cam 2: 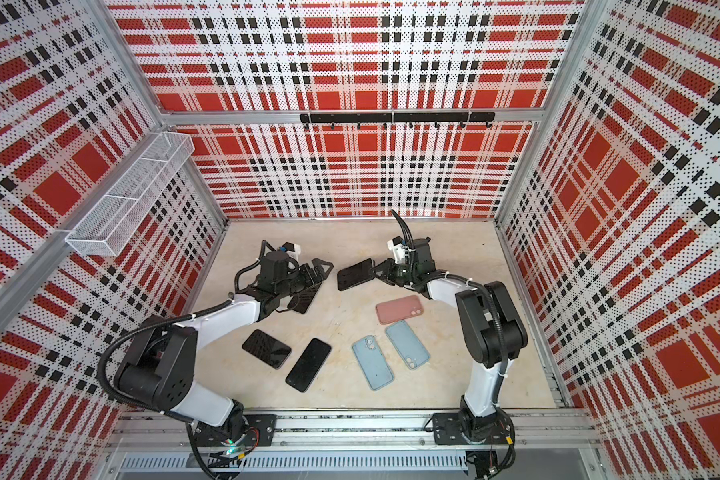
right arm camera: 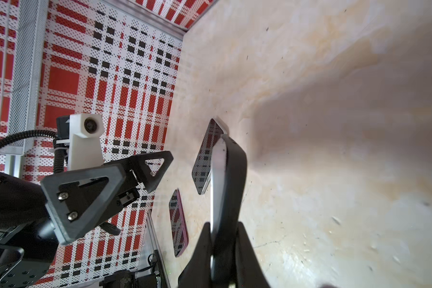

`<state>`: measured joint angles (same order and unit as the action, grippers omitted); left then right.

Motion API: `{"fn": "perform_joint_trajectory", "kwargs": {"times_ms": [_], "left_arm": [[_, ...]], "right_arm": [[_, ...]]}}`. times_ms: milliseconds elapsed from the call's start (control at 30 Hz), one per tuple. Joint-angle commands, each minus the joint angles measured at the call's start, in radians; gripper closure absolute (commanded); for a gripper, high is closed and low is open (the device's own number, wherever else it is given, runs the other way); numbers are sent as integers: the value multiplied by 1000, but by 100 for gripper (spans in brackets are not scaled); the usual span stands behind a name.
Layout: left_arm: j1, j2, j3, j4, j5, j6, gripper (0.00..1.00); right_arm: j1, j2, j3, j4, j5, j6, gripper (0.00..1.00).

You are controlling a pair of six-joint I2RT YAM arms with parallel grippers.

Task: Put the phone into the phone case
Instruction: 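Raise the cased phone with the left gripper toward the right gripper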

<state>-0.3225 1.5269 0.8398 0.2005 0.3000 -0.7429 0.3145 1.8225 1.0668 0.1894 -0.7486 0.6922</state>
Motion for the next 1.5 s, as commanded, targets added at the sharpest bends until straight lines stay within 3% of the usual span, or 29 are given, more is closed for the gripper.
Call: {"fn": "perform_joint_trajectory", "kwargs": {"times_ms": [0, 300, 600, 967, 1133, 1333, 1467], "left_arm": [[46, -44, -17, 0, 86, 36, 1], [65, -67, -34, 133, 301, -33, 0], [57, 22, -64, 477, 467, -249, 22], [25, 100, -48, 629, 502, -314, 47], [26, 130, -52, 680, 495, -339, 50], [27, 134, -57, 682, 470, -329, 38], [27, 138, -54, 660, 454, -315, 40]], "right_arm": [[-13, -75, -9, 98, -53, 7, 100], [-42, -178, -24, 155, -116, 76, 100], [-43, -206, -33, 290, -177, 216, 100], [-38, -173, -69, 464, -197, 352, 100], [-28, -168, -74, 481, -199, 362, 100], [-28, -182, -82, 482, -199, 365, 100], [-29, -185, -84, 476, -198, 362, 100]]}}
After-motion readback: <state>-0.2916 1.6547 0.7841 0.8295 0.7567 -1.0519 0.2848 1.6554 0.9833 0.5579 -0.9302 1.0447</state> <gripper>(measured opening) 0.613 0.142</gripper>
